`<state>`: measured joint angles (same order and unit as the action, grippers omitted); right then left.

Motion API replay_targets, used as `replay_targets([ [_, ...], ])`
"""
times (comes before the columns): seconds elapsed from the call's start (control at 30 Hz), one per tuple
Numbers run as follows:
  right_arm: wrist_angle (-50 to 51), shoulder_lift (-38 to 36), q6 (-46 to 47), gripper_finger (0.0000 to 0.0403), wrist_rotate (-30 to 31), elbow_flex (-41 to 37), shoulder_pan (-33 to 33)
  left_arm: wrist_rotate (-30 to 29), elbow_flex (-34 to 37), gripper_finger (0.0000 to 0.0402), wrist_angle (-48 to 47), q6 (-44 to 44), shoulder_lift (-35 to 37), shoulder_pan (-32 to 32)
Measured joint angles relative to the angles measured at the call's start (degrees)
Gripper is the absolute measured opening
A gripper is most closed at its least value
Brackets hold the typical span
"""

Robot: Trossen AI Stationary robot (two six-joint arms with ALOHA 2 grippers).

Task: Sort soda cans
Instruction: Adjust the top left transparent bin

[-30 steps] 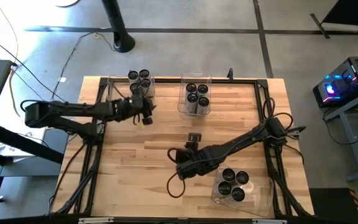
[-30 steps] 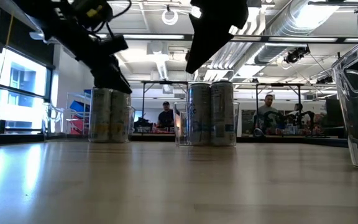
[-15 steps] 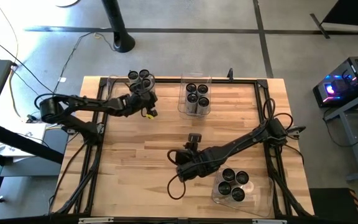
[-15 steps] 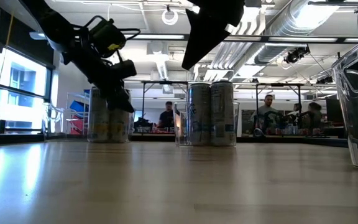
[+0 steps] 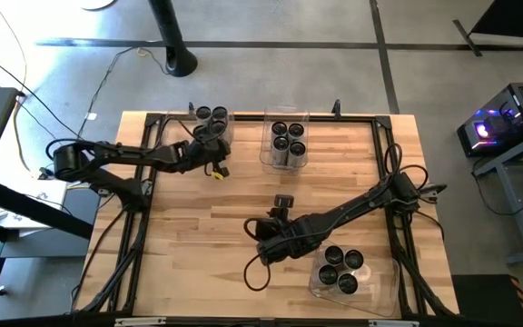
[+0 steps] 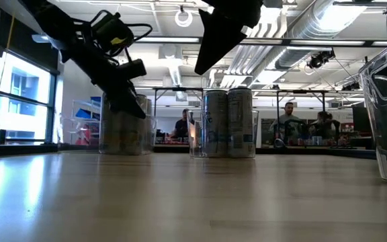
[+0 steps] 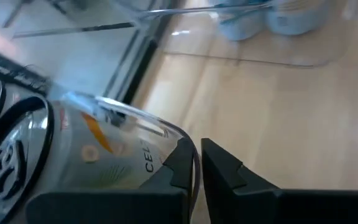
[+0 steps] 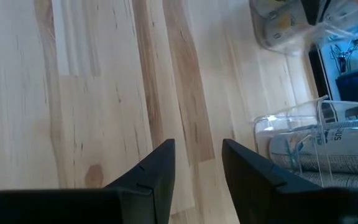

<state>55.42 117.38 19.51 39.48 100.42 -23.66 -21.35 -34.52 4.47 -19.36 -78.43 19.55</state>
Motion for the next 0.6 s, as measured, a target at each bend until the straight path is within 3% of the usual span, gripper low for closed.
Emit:
replay_targets([
  [0.23,-1.0,0.0,-0.4,0.0126,-0.5,0.0,0.0,5.8,-0.1,0.0011,-5.8,1.3,3.1,-4.9],
  [0.6,-5.6,0.0,-7.5,0.0126,-2.6,0.0,0.0,9.7,-0.1,0.0011,-10.8,-0.5,4.6,-14.7],
])
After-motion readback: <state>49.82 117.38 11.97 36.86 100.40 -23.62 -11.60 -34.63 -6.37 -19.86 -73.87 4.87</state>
